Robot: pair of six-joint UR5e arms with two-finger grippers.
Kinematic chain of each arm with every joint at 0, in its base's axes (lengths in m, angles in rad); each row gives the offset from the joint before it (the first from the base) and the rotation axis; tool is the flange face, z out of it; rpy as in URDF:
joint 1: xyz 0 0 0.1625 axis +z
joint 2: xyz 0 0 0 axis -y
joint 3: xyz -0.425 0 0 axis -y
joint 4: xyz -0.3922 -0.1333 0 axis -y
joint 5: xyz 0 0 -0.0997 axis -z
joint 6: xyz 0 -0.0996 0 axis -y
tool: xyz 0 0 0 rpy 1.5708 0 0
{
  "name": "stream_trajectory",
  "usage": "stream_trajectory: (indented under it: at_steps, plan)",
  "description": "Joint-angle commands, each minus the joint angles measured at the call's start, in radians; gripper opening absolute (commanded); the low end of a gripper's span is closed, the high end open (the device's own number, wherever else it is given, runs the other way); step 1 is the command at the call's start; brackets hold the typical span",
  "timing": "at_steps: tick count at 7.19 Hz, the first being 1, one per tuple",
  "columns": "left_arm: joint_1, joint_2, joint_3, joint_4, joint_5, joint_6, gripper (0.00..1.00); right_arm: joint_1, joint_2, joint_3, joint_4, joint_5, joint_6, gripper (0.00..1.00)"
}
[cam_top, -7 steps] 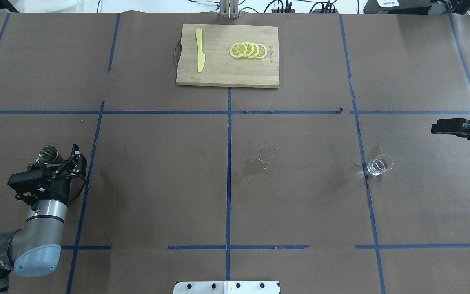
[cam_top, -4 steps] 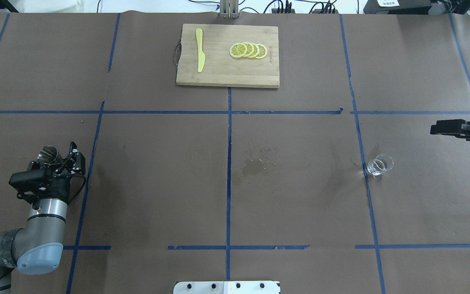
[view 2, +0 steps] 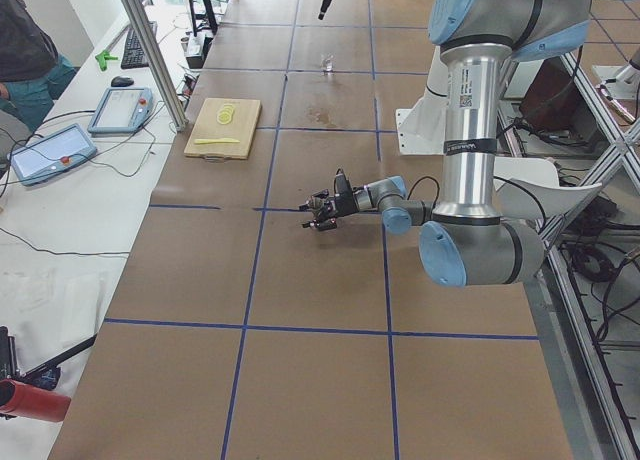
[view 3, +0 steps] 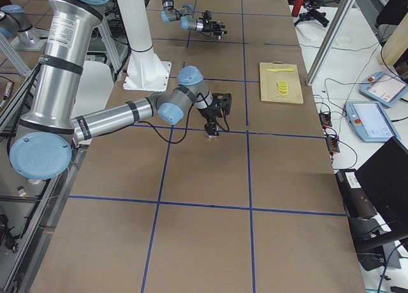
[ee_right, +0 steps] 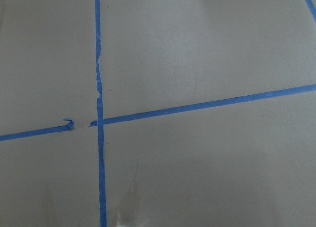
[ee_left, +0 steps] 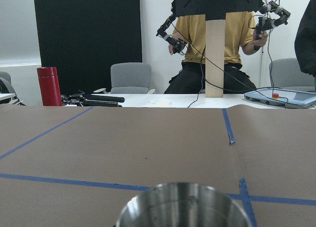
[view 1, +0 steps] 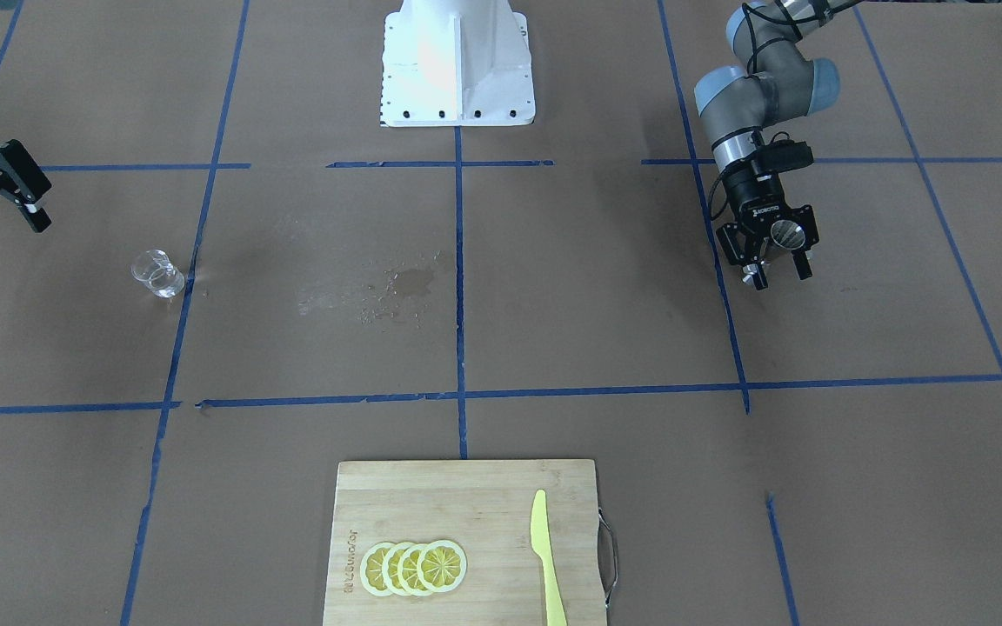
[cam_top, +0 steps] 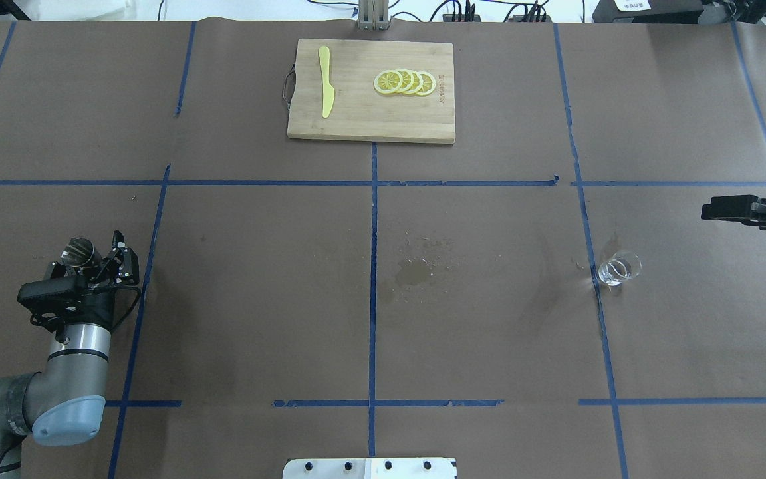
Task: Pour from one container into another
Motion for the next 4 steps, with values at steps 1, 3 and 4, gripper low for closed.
stream_trajectory:
  at_steps: [1, 3, 4]
  plan:
    - [0.001, -0.002, 0.012, 0.000, 0.002, 0.000, 0.73, 0.000, -0.002, -0.002, 0.000, 0.000, 0.000, 1.00]
    - [0.003, -0.005, 0.012, 0.000, 0.002, 0.000, 0.71, 0.000, -0.002, -0.005, -0.002, 0.000, 0.000, 1.00]
    - [0.009, -0.005, 0.011, 0.000, 0.003, 0.000, 0.70, 0.000, -0.002, -0.005, 0.000, 0.000, 0.000, 1.00]
